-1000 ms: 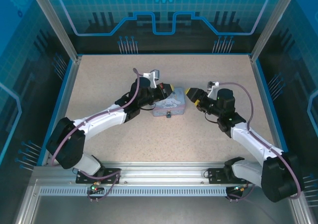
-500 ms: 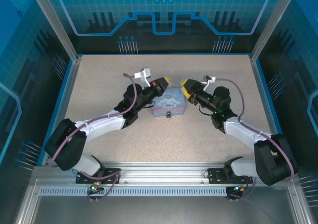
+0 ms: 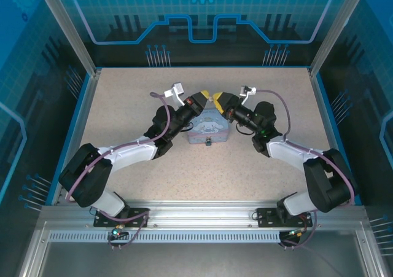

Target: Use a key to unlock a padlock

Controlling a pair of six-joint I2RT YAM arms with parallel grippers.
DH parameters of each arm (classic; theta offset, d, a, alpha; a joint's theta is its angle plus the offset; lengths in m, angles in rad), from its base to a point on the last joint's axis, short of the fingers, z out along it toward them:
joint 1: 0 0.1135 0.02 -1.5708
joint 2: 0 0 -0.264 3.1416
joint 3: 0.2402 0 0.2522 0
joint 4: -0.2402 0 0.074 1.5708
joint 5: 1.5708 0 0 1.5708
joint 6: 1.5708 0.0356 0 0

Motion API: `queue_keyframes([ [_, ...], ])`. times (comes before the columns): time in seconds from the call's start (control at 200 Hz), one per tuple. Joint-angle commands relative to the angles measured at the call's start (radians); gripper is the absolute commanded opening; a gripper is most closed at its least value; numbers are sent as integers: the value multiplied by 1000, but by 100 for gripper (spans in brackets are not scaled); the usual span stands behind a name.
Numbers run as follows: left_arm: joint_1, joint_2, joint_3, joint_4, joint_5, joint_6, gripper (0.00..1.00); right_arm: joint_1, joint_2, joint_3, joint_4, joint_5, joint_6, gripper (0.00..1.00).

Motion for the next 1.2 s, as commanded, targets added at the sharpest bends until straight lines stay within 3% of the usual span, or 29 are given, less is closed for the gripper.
queue_keyframes([
  [0.0, -6, 6, -13, 44, -25, -12, 0, 16, 23, 26, 74, -15, 9, 34],
  [0.695, -11, 8, -15, 38, -38, -11, 0, 39, 32, 16, 107, -52, -2, 22],
  [1.196, -18, 10, -25, 44, -50, -9, 0, 37, 30, 17, 93, -53, -12, 6],
])
